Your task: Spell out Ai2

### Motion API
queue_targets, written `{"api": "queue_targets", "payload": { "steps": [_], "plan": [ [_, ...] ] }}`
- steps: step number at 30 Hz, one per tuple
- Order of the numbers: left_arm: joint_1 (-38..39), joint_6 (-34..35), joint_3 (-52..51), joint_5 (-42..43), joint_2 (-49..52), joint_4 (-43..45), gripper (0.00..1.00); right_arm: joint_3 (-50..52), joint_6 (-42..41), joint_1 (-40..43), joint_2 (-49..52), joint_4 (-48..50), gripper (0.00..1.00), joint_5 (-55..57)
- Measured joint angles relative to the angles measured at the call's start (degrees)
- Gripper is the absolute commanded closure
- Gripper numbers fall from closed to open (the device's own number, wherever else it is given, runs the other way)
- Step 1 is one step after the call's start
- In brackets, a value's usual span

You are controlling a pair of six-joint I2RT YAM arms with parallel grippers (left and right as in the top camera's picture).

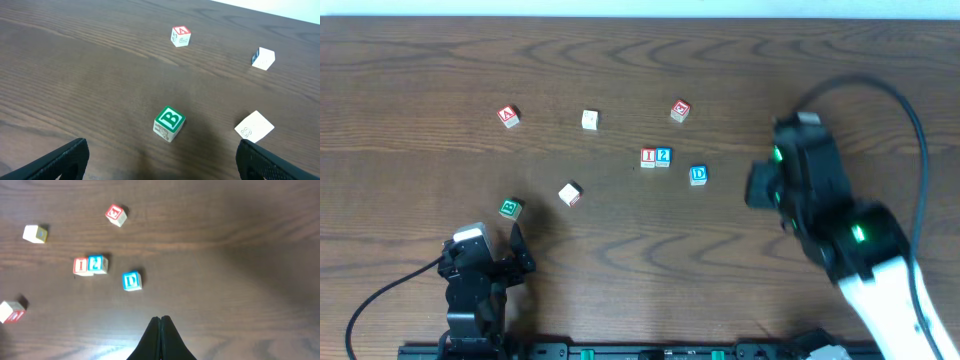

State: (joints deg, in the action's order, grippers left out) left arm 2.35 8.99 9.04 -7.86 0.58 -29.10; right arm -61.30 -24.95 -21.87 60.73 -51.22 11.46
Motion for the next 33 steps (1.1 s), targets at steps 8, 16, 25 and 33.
{"api": "queue_targets", "payload": {
  "steps": [8, 16, 25, 33],
  "plan": [
    [0.00, 0.00, -0.02, 0.00, 0.02, 0.00, 0.05, 17.66, -0.07, 0.00, -19.65, 1.90, 0.64, -0.74],
    [0.00, 0.00, -0.02, 0.00, 0.00, 0.02, 0.05, 20.13, -0.20, 0.00, -22.53, 2.27, 0.01, -2.91],
    [0.00, 0.00, -0.02, 0.00, 0.00, 0.02, 0.05, 20.13, -0.20, 0.00, -22.60, 1.66, 0.01, -4.70],
    [0.00, 0.00, -0.02, 0.00, 0.00, 0.17, 0.04, 20.13, -0.22, 0.00, -22.60, 1.55, 0.01, -5.46]
  ]
}}
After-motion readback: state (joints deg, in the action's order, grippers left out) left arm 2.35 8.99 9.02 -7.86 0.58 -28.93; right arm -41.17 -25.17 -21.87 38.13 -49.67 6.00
